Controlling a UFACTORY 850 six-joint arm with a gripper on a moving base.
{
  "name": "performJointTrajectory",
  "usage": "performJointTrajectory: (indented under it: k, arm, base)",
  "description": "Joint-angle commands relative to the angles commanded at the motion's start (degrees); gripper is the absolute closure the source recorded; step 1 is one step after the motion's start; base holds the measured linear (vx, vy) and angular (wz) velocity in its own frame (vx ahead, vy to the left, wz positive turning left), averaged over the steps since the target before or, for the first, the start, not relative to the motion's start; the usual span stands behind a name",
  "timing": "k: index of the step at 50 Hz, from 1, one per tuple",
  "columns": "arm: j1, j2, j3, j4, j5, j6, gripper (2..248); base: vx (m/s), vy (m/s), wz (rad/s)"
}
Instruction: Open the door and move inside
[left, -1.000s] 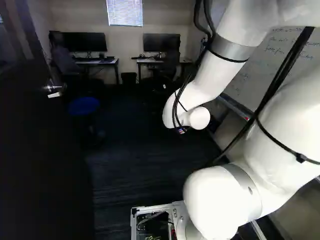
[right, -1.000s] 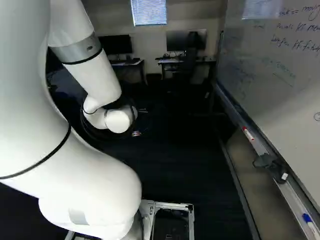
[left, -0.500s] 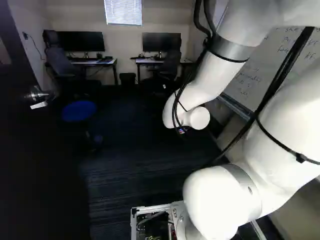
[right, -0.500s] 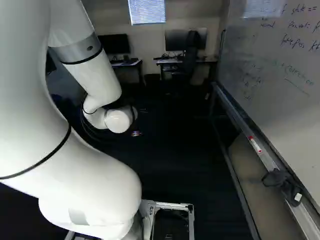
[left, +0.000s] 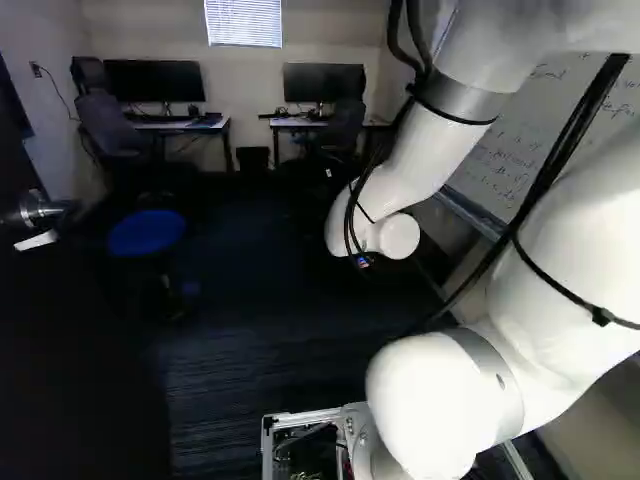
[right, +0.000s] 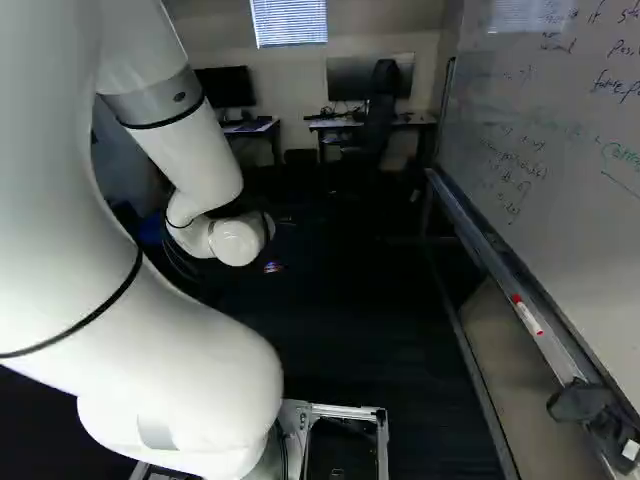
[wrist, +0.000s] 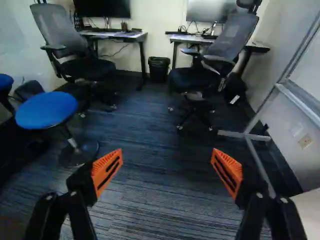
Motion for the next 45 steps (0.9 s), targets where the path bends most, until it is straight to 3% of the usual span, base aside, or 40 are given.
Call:
performJointTrajectory:
  k: [45]
  arm:
    - [0.0, 0.0, 0.0, 0.0, 0.0, 0.0, 3]
  base:
    - [0.174, 0.002, -0.01]
